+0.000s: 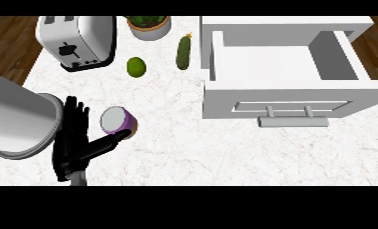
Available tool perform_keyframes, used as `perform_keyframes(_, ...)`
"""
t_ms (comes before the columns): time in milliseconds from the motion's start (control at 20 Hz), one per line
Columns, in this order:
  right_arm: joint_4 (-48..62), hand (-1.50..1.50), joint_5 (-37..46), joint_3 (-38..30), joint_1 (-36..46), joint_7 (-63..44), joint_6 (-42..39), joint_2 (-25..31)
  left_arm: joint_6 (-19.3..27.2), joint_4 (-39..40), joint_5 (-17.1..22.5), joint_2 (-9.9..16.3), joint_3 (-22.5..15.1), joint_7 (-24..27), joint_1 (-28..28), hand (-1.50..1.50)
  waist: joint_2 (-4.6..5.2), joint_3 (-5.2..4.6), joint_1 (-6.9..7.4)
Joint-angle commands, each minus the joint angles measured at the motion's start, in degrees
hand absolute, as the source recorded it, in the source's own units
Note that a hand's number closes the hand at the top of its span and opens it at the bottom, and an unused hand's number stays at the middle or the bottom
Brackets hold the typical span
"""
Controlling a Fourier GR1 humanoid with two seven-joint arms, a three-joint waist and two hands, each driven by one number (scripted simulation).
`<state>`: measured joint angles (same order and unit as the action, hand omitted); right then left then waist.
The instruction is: Pick up the can, place it into the drawer and close the drawer
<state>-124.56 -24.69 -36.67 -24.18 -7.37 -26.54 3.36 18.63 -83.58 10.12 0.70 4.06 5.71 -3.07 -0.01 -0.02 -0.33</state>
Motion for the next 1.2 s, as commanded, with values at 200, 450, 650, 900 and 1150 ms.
perform_keyframes(200,-0.9,-1.5,0.6,-0.9,0.2,-1.7,-2.0,-2.0,-5.6,6.7,3.0,0.5,2.7,8.1,-4.4,-1.5,-0.04,0.01,0.21)
perform_keyframes(450,-1.5,-1.5,-7.5,-6.8,-2.8,-1.9,-5.2,0.1,-8.3,18.9,5.7,0.7,6.1,13.5,0.9,-1.5,-0.04,-0.02,-0.32)
perform_keyframes(650,-3.7,-1.5,-4.5,-5.7,-1.9,-2.7,-5.1,-2.7,-6.4,22.0,6.3,-0.7,3.7,16.6,3.0,-1.5,-0.03,0.0,-0.09)
perform_keyframes(900,-2.0,-1.5,-2.3,-4.2,-0.5,-2.0,-5.7,-3.3,-8.4,28.9,7.9,-0.5,5.6,16.2,8.9,-1.5,-0.01,0.01,-0.1)
perform_keyframes(1150,-4.0,-1.5,-6.6,-6.9,-1.1,-5.2,-5.3,-2.5,-7.4,25.3,9.0,-0.6,2.7,16.1,6.6,-1.5,-0.1,0.02,0.04)
